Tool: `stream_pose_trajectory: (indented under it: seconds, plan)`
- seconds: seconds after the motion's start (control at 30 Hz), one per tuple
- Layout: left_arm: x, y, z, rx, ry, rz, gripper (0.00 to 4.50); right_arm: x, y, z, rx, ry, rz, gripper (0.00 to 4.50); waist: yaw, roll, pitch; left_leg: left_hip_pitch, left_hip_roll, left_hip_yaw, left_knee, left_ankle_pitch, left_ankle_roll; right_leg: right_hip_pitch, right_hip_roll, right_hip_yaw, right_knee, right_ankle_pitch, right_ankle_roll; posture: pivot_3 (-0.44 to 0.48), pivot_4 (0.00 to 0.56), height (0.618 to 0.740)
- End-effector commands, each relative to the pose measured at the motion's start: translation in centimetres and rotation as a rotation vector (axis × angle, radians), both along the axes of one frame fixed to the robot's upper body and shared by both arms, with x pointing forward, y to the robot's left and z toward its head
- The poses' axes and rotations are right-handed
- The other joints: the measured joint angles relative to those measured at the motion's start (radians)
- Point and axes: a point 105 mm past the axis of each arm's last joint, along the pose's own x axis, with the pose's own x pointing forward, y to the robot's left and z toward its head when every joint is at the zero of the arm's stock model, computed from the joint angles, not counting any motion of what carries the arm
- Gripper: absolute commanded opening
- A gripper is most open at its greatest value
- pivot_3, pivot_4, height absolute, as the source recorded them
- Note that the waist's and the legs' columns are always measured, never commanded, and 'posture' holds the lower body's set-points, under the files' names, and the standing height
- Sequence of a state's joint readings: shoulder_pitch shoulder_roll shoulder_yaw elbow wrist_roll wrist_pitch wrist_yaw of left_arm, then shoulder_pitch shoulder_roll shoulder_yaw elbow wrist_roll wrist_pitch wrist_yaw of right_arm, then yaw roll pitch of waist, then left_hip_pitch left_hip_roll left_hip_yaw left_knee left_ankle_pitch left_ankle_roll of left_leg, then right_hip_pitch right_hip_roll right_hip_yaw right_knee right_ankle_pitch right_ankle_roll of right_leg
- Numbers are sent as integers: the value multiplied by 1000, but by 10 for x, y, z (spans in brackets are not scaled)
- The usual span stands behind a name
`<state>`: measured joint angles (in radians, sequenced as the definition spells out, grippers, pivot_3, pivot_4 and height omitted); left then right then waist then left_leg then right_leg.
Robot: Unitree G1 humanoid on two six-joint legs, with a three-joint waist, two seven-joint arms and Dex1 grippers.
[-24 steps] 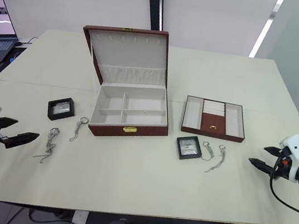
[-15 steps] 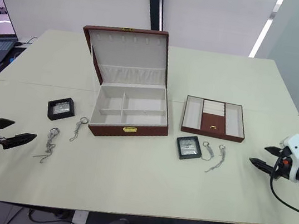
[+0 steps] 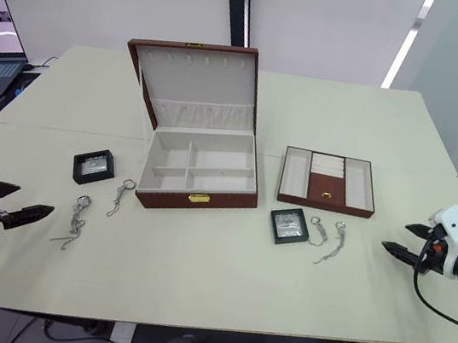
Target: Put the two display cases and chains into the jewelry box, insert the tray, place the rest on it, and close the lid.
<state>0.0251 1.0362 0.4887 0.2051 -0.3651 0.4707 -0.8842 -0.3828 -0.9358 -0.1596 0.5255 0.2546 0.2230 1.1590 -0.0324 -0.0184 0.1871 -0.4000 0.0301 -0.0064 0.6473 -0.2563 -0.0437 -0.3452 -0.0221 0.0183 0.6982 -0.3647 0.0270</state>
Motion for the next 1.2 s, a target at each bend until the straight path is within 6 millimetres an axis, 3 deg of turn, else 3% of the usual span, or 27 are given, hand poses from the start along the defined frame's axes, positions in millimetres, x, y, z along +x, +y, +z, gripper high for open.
stream_pose_trajectory:
  seconds: [0.03,0.43,0.6,0.83,1.03,1.07,1.2]
  plan:
    - [2,2,15,30,-47,2,4461,3,2,9,-12,-37,18,4457,0,0,0,0,0,0,0,0,0,0,0,0,0,0,0,0,150,740]
    - [5,6,18,28,-91,18,4461,5,4,12,-1,-55,19,4457,0,0,0,0,0,0,0,0,0,0,0,0,0,0,0,0,150,740]
    - [20,7,30,39,-212,67,4461,17,19,30,123,-145,-2,4457,-1,0,0,0,0,0,2,0,0,0,0,0,1,0,0,0,150,740]
    - [49,-27,44,-13,-351,54,4461,31,65,57,244,-237,7,4457,2,-1,-1,-1,0,-1,3,0,0,0,0,-1,3,0,0,0,150,740]
    - [77,-56,31,-41,-345,25,4461,52,130,54,281,-297,41,4457,0,-1,-1,-1,0,-2,6,0,0,1,0,-1,5,0,0,0,150,740]
    - [82,-59,29,-38,-347,33,4286,56,143,54,289,-301,62,4488,-2,-1,-1,-1,0,-1,8,0,0,0,0,0,7,0,0,0,150,740]
    - [97,-70,23,-35,-344,37,3290,65,178,50,297,-299,110,3556,-1,-1,-1,-5,0,-1,15,0,0,-6,1,1,15,0,0,0,150,740]
